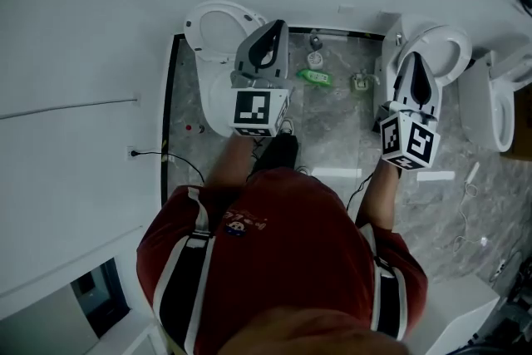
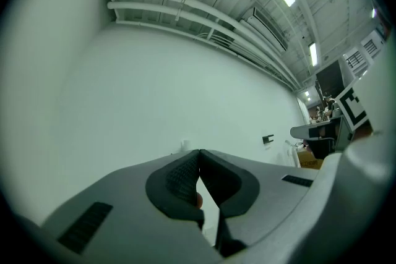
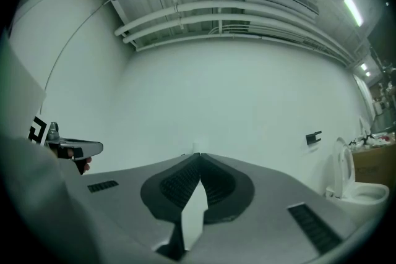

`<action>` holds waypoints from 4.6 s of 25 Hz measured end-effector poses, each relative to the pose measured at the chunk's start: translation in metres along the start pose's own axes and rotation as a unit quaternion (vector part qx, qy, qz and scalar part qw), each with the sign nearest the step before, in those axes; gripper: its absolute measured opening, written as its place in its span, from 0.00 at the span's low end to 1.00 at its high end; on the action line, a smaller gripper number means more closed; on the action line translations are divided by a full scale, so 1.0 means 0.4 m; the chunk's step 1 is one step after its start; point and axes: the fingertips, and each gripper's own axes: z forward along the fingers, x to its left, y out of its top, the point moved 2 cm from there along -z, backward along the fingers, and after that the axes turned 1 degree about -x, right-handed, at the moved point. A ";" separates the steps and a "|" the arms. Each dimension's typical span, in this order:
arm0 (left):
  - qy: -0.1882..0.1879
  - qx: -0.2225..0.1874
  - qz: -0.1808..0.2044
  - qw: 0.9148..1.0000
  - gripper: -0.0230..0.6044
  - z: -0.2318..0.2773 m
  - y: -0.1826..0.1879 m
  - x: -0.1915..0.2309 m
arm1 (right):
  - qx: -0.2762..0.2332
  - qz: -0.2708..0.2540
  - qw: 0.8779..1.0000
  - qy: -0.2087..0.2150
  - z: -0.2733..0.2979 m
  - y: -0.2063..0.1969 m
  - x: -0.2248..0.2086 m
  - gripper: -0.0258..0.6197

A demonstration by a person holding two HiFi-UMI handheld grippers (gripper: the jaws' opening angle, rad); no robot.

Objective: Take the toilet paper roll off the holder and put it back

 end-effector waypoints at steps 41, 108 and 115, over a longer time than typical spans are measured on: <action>0.004 -0.018 -0.016 1.000 0.07 0.877 -0.152 0.363 | -0.005 0.000 1.000 0.024 0.981 -0.113 -0.039 0.06; 0.031 -0.029 -0.030 0.999 0.07 1.297 -0.214 0.510 | 0.044 -0.008 0.983 0.177 1.500 -0.163 0.032 0.76; 0.034 -0.026 -0.036 0.998 0.07 1.289 -0.233 0.536 | 0.079 -0.037 0.982 0.166 1.540 -0.205 0.054 0.77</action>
